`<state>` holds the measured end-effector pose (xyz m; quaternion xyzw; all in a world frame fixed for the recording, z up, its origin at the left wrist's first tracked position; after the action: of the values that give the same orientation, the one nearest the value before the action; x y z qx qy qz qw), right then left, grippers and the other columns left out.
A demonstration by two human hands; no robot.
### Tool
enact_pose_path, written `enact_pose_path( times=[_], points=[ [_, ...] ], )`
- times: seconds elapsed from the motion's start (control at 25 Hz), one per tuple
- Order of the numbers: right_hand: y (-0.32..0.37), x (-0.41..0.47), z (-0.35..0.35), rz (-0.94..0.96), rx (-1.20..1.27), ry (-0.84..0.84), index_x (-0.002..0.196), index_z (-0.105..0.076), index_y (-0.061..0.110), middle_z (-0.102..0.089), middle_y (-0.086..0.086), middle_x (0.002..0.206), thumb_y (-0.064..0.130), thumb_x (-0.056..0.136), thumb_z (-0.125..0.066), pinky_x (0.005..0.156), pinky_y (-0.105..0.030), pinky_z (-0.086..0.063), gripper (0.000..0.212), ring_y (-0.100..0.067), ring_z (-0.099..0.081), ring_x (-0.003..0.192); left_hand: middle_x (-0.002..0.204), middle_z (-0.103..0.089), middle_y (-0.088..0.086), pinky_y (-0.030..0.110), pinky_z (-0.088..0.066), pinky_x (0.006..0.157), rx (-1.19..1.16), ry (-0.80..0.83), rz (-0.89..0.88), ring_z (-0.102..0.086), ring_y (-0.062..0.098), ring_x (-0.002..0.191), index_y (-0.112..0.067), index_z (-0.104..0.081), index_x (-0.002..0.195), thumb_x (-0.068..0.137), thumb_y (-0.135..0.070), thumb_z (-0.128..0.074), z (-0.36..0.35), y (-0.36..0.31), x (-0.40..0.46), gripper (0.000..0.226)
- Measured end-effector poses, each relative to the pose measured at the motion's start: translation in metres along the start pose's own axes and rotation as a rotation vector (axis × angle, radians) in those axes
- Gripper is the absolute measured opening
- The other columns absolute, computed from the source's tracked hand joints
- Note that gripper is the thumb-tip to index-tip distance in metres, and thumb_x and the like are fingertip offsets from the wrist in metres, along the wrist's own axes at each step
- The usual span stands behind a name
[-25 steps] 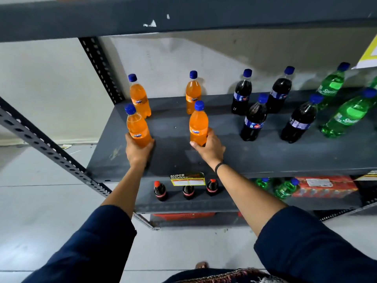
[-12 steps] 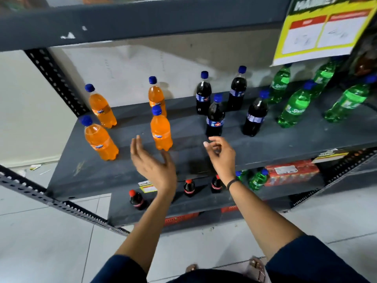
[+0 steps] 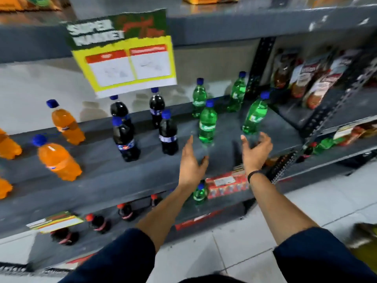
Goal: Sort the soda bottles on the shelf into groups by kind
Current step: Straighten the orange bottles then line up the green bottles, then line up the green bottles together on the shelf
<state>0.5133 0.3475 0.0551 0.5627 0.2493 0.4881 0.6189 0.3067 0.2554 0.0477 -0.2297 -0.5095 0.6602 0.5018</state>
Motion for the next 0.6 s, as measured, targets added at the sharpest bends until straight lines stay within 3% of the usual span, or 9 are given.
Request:
enact_pose_path(
  times=[0.12, 0.24, 0.32, 0.4, 0.6],
  points=[
    [-0.034, 0.062, -0.007, -0.154, -0.098, 0.207, 0.138, -0.029, 0.002, -0.040, -0.025, 0.137, 0.021, 0.069, -0.079, 0.105, -0.036, -0.031, 0.088, -0.036, -0.040, 0.127, 0.152, -0.030, 0.014, 0.030, -0.025, 0.113, -0.057, -0.085, 0.229, -0.030, 0.025, 0.140, -0.004, -0.018, 0.144, 0.076, -0.013, -0.072, -0.036, 0.008, 0.044, 0.087],
    [-0.058, 0.103, -0.029, -0.150, -0.082, 0.429, 0.141, -0.023, 0.005, -0.042, -0.022, 0.141, 0.018, 0.061, -0.084, 0.110, -0.048, -0.034, 0.102, -0.033, -0.042, 0.130, 0.143, -0.044, 0.016, 0.033, -0.037, 0.103, -0.019, -0.144, 0.300, -0.044, 0.029, 0.130, -0.006, -0.024, 0.142, 0.070, -0.014, -0.077, -0.047, 0.017, 0.074, 0.091],
    [-0.070, 0.120, -0.043, -0.166, -0.073, 0.525, 0.138, -0.029, 0.008, -0.049, -0.020, 0.136, 0.021, 0.060, -0.084, 0.107, -0.050, -0.038, 0.096, -0.033, -0.049, 0.125, 0.133, -0.055, 0.015, 0.031, -0.041, 0.094, 0.018, -0.118, 0.331, -0.053, 0.030, 0.121, -0.008, -0.033, 0.136, 0.070, -0.011, -0.076, -0.052, 0.020, 0.085, 0.079],
    [-0.064, 0.123, -0.048, -0.159, -0.127, 0.580, 0.130, -0.039, 0.009, -0.059, -0.017, 0.127, 0.021, 0.066, -0.080, 0.103, -0.049, -0.043, 0.077, -0.032, -0.056, 0.116, 0.126, -0.060, 0.016, 0.031, -0.042, 0.089, 0.034, -0.115, 0.366, -0.056, 0.032, 0.115, -0.007, -0.039, 0.128, 0.072, -0.011, -0.075, -0.059, 0.019, 0.088, 0.067],
    [-0.052, 0.112, -0.052, -0.095, -0.201, 0.606, 0.123, -0.045, 0.015, -0.064, -0.013, 0.119, 0.029, 0.073, -0.074, 0.098, -0.049, -0.045, 0.059, -0.034, -0.057, 0.112, 0.122, -0.062, 0.018, 0.033, -0.043, 0.088, 0.089, -0.092, 0.333, -0.056, 0.034, 0.113, -0.004, -0.041, 0.122, 0.073, -0.015, -0.075, -0.074, 0.008, 0.084, 0.061]
  ],
)
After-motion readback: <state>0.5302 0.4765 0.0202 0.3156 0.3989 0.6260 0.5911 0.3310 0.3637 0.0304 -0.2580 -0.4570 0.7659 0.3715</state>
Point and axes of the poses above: each hand's wrist, its own x-axis towards the middle knuckle, its own z-axis out of the back of the hand, y = z × x, the point moved 7 cm from there along x, towards the middle knuckle
